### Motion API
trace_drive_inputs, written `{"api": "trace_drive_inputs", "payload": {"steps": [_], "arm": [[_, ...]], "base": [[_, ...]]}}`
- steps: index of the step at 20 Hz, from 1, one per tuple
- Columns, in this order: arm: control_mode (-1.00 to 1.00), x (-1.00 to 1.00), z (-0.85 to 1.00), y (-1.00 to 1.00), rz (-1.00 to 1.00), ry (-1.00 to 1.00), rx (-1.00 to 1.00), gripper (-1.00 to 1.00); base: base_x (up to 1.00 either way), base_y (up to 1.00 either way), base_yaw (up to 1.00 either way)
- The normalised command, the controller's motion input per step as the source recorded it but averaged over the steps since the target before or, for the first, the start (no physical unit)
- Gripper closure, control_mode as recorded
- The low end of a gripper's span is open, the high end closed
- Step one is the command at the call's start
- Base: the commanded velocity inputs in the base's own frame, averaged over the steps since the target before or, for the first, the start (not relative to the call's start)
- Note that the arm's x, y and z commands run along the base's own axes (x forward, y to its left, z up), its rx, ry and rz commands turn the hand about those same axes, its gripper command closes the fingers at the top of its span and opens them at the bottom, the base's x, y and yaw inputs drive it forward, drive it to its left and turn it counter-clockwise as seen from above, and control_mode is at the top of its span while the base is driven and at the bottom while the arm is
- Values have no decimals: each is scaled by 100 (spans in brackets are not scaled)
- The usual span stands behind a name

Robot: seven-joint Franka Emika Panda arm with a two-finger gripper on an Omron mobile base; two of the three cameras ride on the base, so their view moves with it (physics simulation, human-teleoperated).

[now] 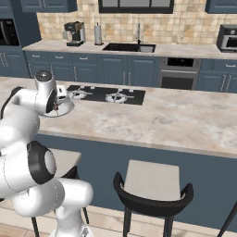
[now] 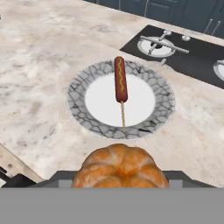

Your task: Pick up each tangerine from the fridge and place one tangerine on each plate on the dining counter.

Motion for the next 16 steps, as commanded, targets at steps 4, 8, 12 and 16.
{"api": "trace_drive_inputs", "payload": {"steps": [4, 8, 12, 16], "arm": [[-100, 67, -44, 16, 8, 12, 0, 100], [-100, 74, -23, 5, 8, 11, 0, 100], [-100, 68, -33, 19, 9, 15, 0, 100], [-100, 48, -37, 26, 9, 16, 0, 100]], "base": [[0, 0, 0], [0, 0, 0], [0, 0, 0], [0, 0, 0]]}}
